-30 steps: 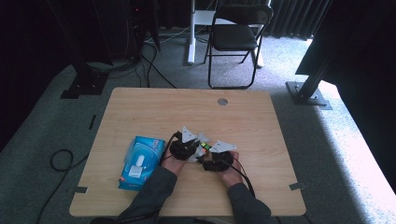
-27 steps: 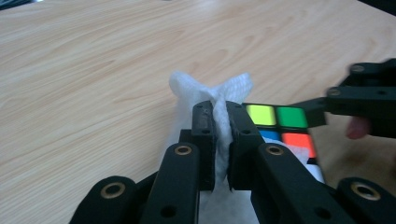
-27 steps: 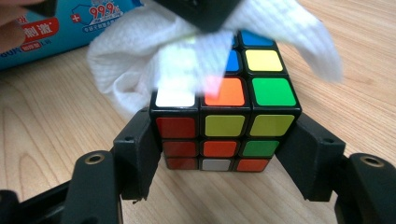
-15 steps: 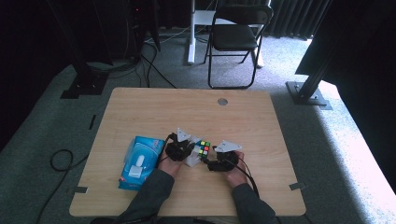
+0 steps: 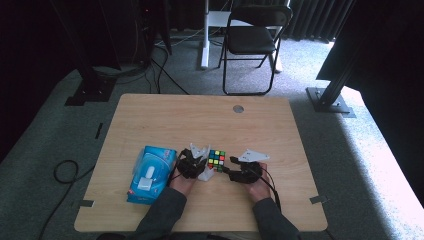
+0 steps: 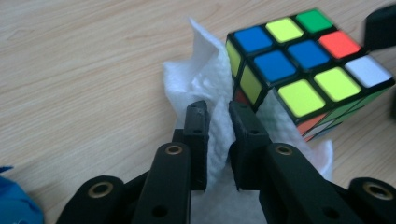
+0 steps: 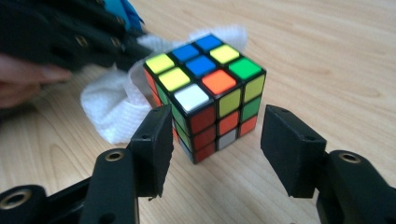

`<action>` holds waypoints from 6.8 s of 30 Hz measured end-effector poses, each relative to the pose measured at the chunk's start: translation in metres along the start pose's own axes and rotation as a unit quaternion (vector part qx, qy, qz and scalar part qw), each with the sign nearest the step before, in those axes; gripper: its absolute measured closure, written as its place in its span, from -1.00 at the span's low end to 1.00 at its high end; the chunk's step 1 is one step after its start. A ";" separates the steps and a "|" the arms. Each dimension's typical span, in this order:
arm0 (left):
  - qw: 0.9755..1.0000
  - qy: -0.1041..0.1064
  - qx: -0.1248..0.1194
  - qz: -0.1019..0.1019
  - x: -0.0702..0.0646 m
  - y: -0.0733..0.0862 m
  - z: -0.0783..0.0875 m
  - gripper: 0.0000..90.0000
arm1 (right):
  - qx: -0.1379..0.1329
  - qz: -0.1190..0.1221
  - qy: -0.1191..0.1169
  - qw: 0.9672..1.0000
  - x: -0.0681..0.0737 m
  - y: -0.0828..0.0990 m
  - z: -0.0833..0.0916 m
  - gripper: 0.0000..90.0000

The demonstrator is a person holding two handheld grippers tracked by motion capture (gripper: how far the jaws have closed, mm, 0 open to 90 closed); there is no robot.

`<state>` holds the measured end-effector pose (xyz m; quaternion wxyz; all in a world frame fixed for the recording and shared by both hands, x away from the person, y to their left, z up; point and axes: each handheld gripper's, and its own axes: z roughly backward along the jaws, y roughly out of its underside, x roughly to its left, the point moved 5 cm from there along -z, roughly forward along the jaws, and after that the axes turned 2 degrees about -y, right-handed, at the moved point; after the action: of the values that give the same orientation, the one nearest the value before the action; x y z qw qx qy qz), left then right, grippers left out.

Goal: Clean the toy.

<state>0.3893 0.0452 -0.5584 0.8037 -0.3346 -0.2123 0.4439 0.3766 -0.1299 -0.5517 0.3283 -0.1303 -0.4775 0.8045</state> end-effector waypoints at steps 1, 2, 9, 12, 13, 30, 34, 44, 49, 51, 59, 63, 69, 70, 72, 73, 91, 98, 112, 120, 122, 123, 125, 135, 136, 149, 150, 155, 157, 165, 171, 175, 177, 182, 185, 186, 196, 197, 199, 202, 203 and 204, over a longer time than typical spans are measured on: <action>1.000 -0.002 0.002 0.000 0.000 0.001 -0.001 0.67 | -0.004 0.000 0.000 1.000 0.000 -0.001 0.002 -0.02; 1.000 -0.003 0.003 0.002 0.000 0.002 -0.001 0.63 | -0.007 -0.001 -0.001 1.000 0.001 -0.003 0.003 -0.01; 1.000 0.000 -0.006 0.017 0.002 0.002 0.004 0.41 | -0.019 -0.011 0.011 1.000 0.000 -0.018 0.003 0.06; 1.000 0.002 -0.012 0.017 0.001 -0.001 0.011 0.36 | -0.019 -0.022 0.018 0.999 0.000 -0.023 -0.001 0.09; 1.000 0.002 -0.015 0.018 0.001 -0.002 0.013 0.36 | -0.019 -0.022 0.018 0.999 0.000 -0.023 -0.001 0.09; 0.999 -0.019 0.020 0.028 0.001 0.017 0.022 0.07 | -0.006 -0.063 0.047 0.997 -0.005 -0.026 -0.014 0.22; 0.999 -0.025 0.038 0.027 0.000 0.020 0.015 0.12 | -0.006 -0.071 0.046 0.996 -0.004 -0.026 -0.015 0.24; 0.998 -0.008 0.054 0.022 -0.002 0.020 0.007 0.60 | 0.006 -0.093 0.036 0.995 -0.003 -0.026 -0.016 0.31; 0.998 0.001 0.057 0.040 0.001 0.018 0.005 0.81 | 0.007 -0.087 0.036 0.996 -0.007 -0.028 -0.017 0.41; 0.998 0.002 0.056 0.042 0.001 0.018 0.004 0.81 | 0.010 -0.085 0.036 0.996 -0.007 -0.029 -0.017 0.44; 0.997 0.012 0.055 0.058 0.002 0.015 0.003 0.86 | 0.013 -0.099 0.040 0.994 -0.010 -0.031 -0.019 0.52; 0.997 0.022 0.038 0.064 0.002 0.009 0.006 0.89 | 0.012 -0.104 0.039 0.994 -0.010 -0.031 -0.019 0.52; 0.997 0.035 0.004 0.072 0.006 -0.003 0.017 0.90 | 0.008 -0.115 0.045 0.992 -0.010 -0.030 -0.019 0.49; 0.997 0.037 -0.003 0.072 0.007 -0.005 0.019 0.90 | 0.007 -0.116 0.045 0.992 -0.010 -0.030 -0.019 0.49; 0.996 0.042 -0.013 0.072 0.008 -0.009 0.022 0.90 | 0.007 -0.118 0.046 0.992 -0.010 -0.030 -0.019 0.49; 0.996 0.046 -0.020 0.073 0.009 -0.011 0.024 0.90 | 0.008 -0.119 0.047 0.992 -0.010 -0.030 -0.019 0.49; 0.996 0.063 -0.023 0.057 0.006 -0.025 0.014 0.90 | 0.006 -0.124 0.042 0.991 -0.010 -0.029 -0.019 0.53; 0.996 0.070 -0.019 0.056 0.003 -0.026 0.010 0.90 | 0.005 -0.126 0.042 0.991 -0.010 -0.029 -0.019 0.53; 0.996 0.066 -0.001 0.059 0.006 -0.023 0.001 0.90 | 0.003 -0.129 0.045 0.991 -0.010 -0.029 -0.019 0.53; 0.996 0.060 0.035 0.058 0.004 -0.004 -0.022 0.90 | 0.002 -0.130 0.046 0.990 -0.009 -0.028 -0.019 0.53; 0.996 0.061 0.031 0.060 0.004 -0.003 -0.022 0.90 | 0.002 -0.130 0.046 0.990 -0.009 -0.028 -0.019 0.53; 0.996 0.060 0.032 0.060 0.004 -0.003 -0.022 0.90 | 0.002 -0.130 0.046 0.990 -0.009 -0.028 -0.019 0.53; 0.996 0.059 0.033 0.058 0.004 -0.004 -0.022 0.89 | 0.002 -0.130 0.047 0.990 -0.009 -0.028 -0.019 0.53; 0.996 0.055 0.021 0.066 0.008 -0.007 -0.013 0.89 | 0.002 -0.129 0.055 0.990 -0.008 -0.029 -0.019 0.54; 0.996 0.055 0.018 0.064 0.008 -0.008 -0.011 0.89 | 0.002 -0.129 0.055 0.990 -0.008 -0.029 -0.019 0.54; 0.996 0.070 -0.022 0.055 0.006 -0.018 0.021 0.89 | 0.001 -0.132 0.055 0.990 -0.008 -0.028 -0.019 0.54; 0.996 0.073 -0.024 0.054 0.006 -0.019 0.023 0.89 | 0.001 -0.133 0.055 0.990 -0.008 -0.028 -0.019 0.54; 0.994 0.087 -0.028 0.053 0.004 -0.022 0.027 0.89 | 0.001 -0.134 0.054 0.989 -0.008 -0.028 -0.019 0.54; 0.994 0.093 -0.027 0.049 0.002 -0.021 0.026 0.89 | 0.000 -0.135 0.053 0.989 -0.008 -0.028 -0.019 0.54; 0.994 0.099 -0.010 0.047 -0.002 -0.016 0.015 0.89 | -0.002 -0.136 0.053 0.989 -0.008 -0.028 -0.019 0.54; 0.995 0.091 0.009 0.042 0.000 -0.012 0.006 0.89 | -0.003 -0.138 0.053 0.989 -0.008 -0.028 -0.019 0.54; 0.995 0.081 0.033 0.038 0.000 -0.004 -0.008 0.89 | -0.003 -0.139 0.054 0.989 -0.008 -0.028 -0.019 0.54; 0.996 0.076 0.043 0.035 -0.001 0.000 -0.014 0.89 | -0.005 -0.140 0.054 0.989 -0.008 -0.028 -0.019 0.54; 0.996 0.074 0.043 0.032 -0.001 0.000 -0.016 0.89 | -0.005 -0.141 0.054 0.989 -0.008 -0.027 -0.019 0.54; 0.996 0.074 0.043 0.034 -0.001 0.000 -0.015 0.89 | -0.005 -0.140 0.054 0.989 -0.008 -0.027 -0.019 0.54; 0.996 0.074 0.044 0.035 -0.001 0.000 -0.014 0.89 | -0.005 -0.141 0.054 0.989 -0.008 -0.027 -0.019 0.54; 0.996 0.077 0.019 0.041 0.000 -0.008 0.001 0.89 | -0.004 -0.141 0.058 0.988 -0.007 -0.027 -0.019 0.54; 0.996 0.079 0.016 0.041 0.000 -0.008 0.002 0.89 | -0.005 -0.142 0.058 0.988 -0.007 -0.027 -0.019 0.54; 0.996 0.083 0.011 0.040 -0.001 -0.010 0.006 0.89 | -0.005 -0.142 0.058 0.988 -0.007 -0.027 -0.019 0.54; 0.994 0.096 -0.001 0.047 -0.002 -0.010 0.013 0.89 | -0.005 -0.142 0.059 0.988 -0.007 -0.027 -0.019 0.54; 0.994 0.102 -0.004 0.051 -0.002 -0.010 0.015 0.89 | -0.005 -0.143 0.059 0.988 -0.007 -0.027 -0.019 0.54; 0.993 0.107 -0.008 0.052 -0.003 -0.010 0.017 0.89 | -0.005 -0.142 0.059 0.988 -0.007 -0.027 -0.019 0.54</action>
<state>0.3828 0.0449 -0.5394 0.7948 -0.3968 -0.1107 0.4455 0.4025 -0.1124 -0.5387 0.4663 -0.1095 -0.4750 0.7383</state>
